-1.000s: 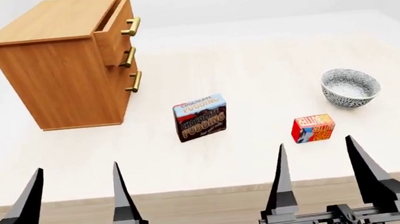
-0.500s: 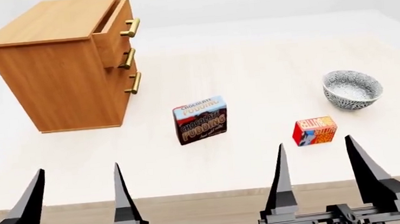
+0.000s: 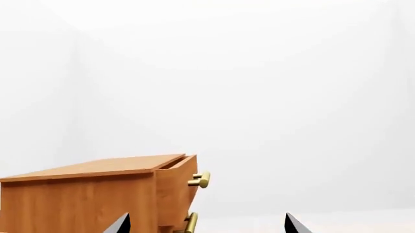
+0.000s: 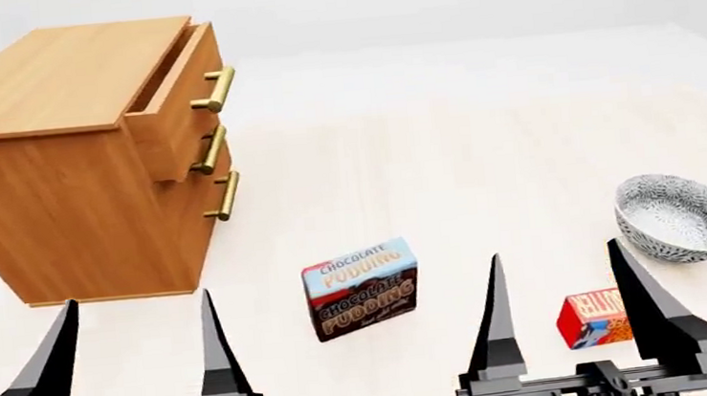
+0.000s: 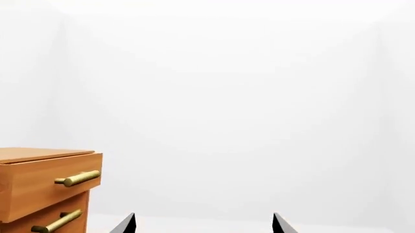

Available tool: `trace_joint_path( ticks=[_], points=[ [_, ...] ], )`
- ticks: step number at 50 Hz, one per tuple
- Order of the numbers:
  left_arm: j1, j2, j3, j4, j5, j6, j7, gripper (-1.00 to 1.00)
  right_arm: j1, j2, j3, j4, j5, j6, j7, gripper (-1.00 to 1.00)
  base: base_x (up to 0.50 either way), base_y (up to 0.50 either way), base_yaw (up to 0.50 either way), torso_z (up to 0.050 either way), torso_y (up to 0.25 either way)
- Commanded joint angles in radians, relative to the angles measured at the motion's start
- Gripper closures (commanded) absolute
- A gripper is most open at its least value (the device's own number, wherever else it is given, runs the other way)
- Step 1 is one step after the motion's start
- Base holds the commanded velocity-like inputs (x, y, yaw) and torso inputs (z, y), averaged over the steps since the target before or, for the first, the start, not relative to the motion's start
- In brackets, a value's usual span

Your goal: Put the butter at the back in the top drawer of the cabinet and close it.

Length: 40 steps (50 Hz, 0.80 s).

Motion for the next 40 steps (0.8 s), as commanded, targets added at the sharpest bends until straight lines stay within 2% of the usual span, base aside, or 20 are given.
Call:
trace_joint_path(
  ticks=[1, 19, 26, 30, 32, 35, 37, 38, 40],
  points=[
    [0.001, -0.008, 0.005, 0.005, -0.004, 0.0, -0.006, -1.0, 0.003, 0.008, -0.006, -0.006, 0.002, 0.006, 0.007, -1.0, 0.5, 0.0, 0.0, 0.0, 0.0],
    [0.007, -0.018, 0.01, -0.009, -0.007, 0.017, -0.019, -1.0, 0.004, 0.016, -0.014, 0.001, 0.006, -0.003, 0.02, -1.0, 0.5, 0.0, 0.0, 0.0, 0.001],
    [0.002, -0.022, 0.008, -0.009, -0.01, 0.012, -0.024, -1.0, -0.001, 0.021, -0.014, 0.007, 0.009, -0.027, 0.024, -1.0, 0.01, 0.0, 0.0, 0.0, 0.0],
    [-0.028, -0.026, 0.002, 0.023, -0.008, -0.043, -0.026, -1.0, 0.0, 0.023, -0.014, 0.005, 0.011, -0.025, 0.027, -1.0, 0.0, 0.0, 0.0, 0.0, 0.0],
    [-0.094, -0.031, -0.002, 0.07, -0.017, -0.155, -0.015, -1.0, 0.001, 0.023, -0.015, 0.002, 0.011, -0.021, 0.029, -1.0, 0.0, 0.0, 0.0, 0.0, 0.0],
    [-0.268, -0.042, 0.008, 0.169, -0.023, -0.423, 0.017, -1.0, 0.002, 0.025, -0.017, -0.004, 0.01, -0.016, 0.031, -1.0, 0.0, 0.0, 0.0, 0.0, 0.0],
    [-0.475, -0.038, -0.003, 0.234, -0.081, -0.697, 0.044, -1.0, 0.002, 0.026, -0.018, -0.009, 0.011, -0.013, 0.032, -1.0, 0.0, 0.0, 0.0, 0.0, 0.0],
    [-0.554, -0.05, -0.006, 0.236, -0.125, -0.776, 0.031, -1.0, 0.002, 0.027, -0.018, -0.011, 0.012, -0.013, 0.032, -1.0, 0.0, 0.0, 0.0, 0.0, 0.0],
    [-0.835, -0.061, -0.058, 0.236, -0.339, -1.066, -0.033, -1.0, 0.0, 0.029, -0.016, -0.012, 0.016, -0.015, 0.033, -1.0, 0.0, 0.0, 0.0, 0.0, 0.0]
  ],
)
